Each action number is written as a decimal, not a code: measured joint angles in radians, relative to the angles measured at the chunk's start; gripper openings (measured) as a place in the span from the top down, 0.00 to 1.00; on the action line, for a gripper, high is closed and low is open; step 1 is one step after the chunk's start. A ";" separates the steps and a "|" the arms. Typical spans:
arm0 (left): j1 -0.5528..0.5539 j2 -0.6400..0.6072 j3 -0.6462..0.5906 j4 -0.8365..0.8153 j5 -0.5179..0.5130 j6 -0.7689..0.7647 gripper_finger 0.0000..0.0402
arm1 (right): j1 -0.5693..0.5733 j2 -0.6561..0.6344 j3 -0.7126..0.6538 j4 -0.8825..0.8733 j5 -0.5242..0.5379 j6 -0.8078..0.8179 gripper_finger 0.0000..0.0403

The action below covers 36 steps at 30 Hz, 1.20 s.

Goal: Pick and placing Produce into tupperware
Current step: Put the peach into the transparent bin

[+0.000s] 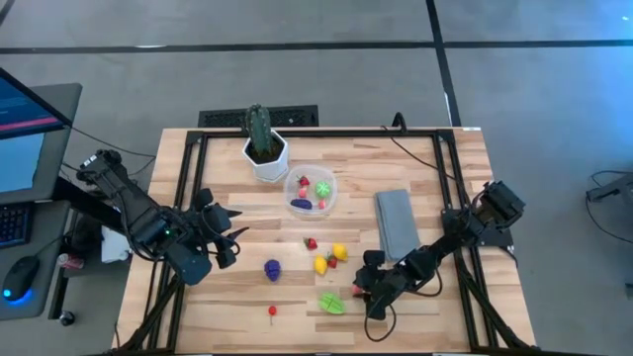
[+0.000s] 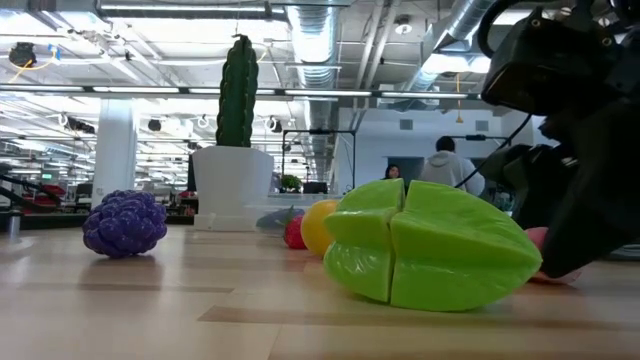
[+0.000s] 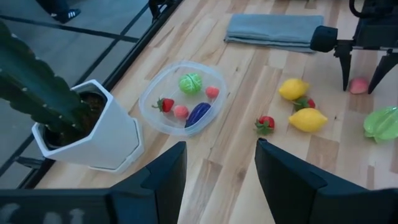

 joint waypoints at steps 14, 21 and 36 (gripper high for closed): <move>0.000 0.000 0.000 -0.004 0.000 0.000 0.55 | 0.001 0.001 0.000 0.004 -0.008 0.000 0.59; 0.000 0.000 0.000 -0.004 -0.001 -0.004 0.55 | 0.001 0.001 0.000 0.003 -0.008 0.000 0.59; 0.000 0.000 0.000 -0.003 -0.021 -0.004 0.55 | -0.011 -0.017 -0.002 -0.009 -0.025 0.009 0.61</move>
